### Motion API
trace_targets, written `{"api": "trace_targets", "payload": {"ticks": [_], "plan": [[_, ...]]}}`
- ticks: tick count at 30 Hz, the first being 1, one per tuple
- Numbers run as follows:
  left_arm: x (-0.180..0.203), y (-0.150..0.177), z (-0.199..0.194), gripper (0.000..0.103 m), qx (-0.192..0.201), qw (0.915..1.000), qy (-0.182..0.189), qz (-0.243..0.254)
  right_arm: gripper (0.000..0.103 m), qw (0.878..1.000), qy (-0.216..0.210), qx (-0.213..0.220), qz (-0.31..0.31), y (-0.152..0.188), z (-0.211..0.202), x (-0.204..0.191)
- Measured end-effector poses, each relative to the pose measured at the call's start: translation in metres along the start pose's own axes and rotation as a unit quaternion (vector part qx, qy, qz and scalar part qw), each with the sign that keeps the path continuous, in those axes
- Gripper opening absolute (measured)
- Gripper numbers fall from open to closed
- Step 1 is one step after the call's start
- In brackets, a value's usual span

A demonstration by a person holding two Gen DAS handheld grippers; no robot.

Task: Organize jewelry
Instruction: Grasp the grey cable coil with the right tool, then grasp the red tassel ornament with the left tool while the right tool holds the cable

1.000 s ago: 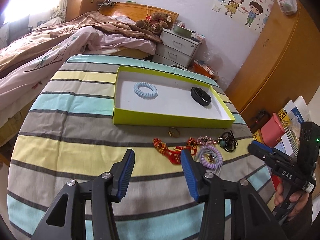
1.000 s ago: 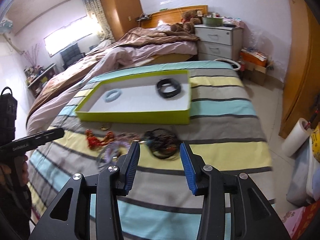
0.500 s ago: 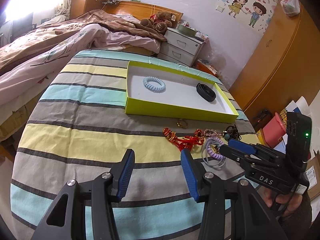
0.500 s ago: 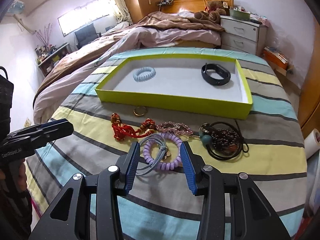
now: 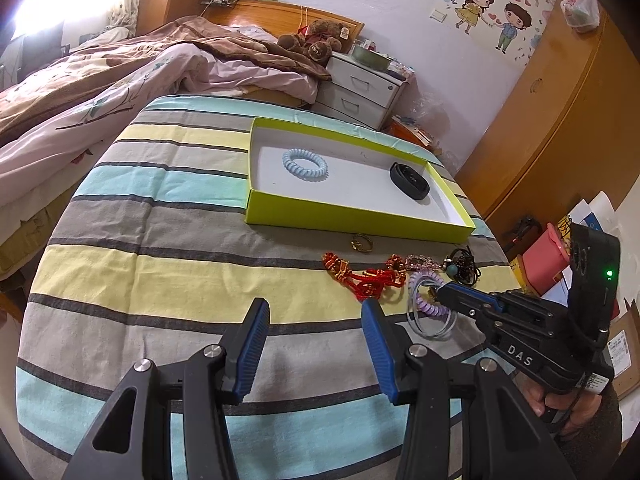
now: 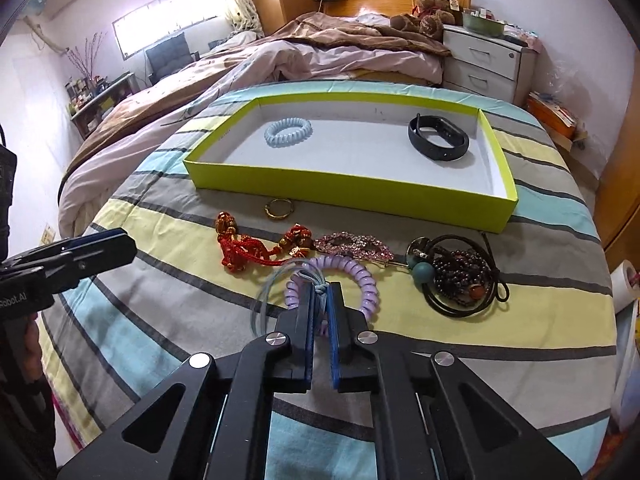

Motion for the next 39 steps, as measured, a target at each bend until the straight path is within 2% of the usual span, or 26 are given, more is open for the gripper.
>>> {"api": "trace_targets", "payload": {"ticks": [7,10,14,17,19,23,26,30,36,39], "plan": [[0.013,-0.001,0.012,0.048,-0.016,0.9998,0.005,0.009,0.006,0.998,-0.023,0.04,0.032,-0.007,-0.024,0.007],[0.022,-0.002,0.022,0.048,-0.025,0.9994,0.012,0.02,0.006,0.998,-0.02,0.054,0.04,-0.009,-0.034,0.011],[0.028,-0.003,0.035,0.048,-0.034,0.9987,-0.017,0.034,0.006,0.996,-0.022,0.07,0.047,-0.007,-0.048,0.015],[0.031,-0.004,0.046,0.048,-0.047,0.9983,-0.016,0.03,0.006,0.996,-0.019,0.075,0.051,-0.003,-0.054,0.02],[0.032,-0.006,0.049,0.048,-0.044,0.9982,-0.028,0.029,0.006,0.995,-0.02,0.076,0.054,-0.001,-0.056,0.022],[0.041,-0.006,0.061,0.048,-0.058,0.9966,-0.037,0.046,0.006,0.995,-0.022,0.081,0.06,0.0,-0.059,0.027],[0.048,-0.007,0.07,0.048,-0.059,0.9943,-0.059,0.066,0.006,0.995,-0.024,0.082,0.06,0.0,-0.059,0.028],[0.049,-0.012,0.075,0.048,-0.056,0.9949,-0.06,0.058,0.006,0.995,-0.024,0.082,0.06,0.0,-0.058,0.028],[0.043,-0.012,0.075,0.048,-0.059,0.9915,-0.094,0.068,0.006,0.994,-0.034,0.083,0.061,0.001,-0.057,0.026],[0.035,-0.009,0.068,0.048,-0.056,0.9917,-0.099,0.06,0.006,0.994,-0.038,0.084,0.057,0.0,-0.057,0.023]]}}
Point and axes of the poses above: each gripper's, at about its wrist camera, not at the fingertips, and z roughly the way its jaws point, x to its right, y to its underside, the point moved 8 cm from there along z, roughly the way its jaws point, and after that the axes turned 6 degrees about -x, right-handed, at the moved point
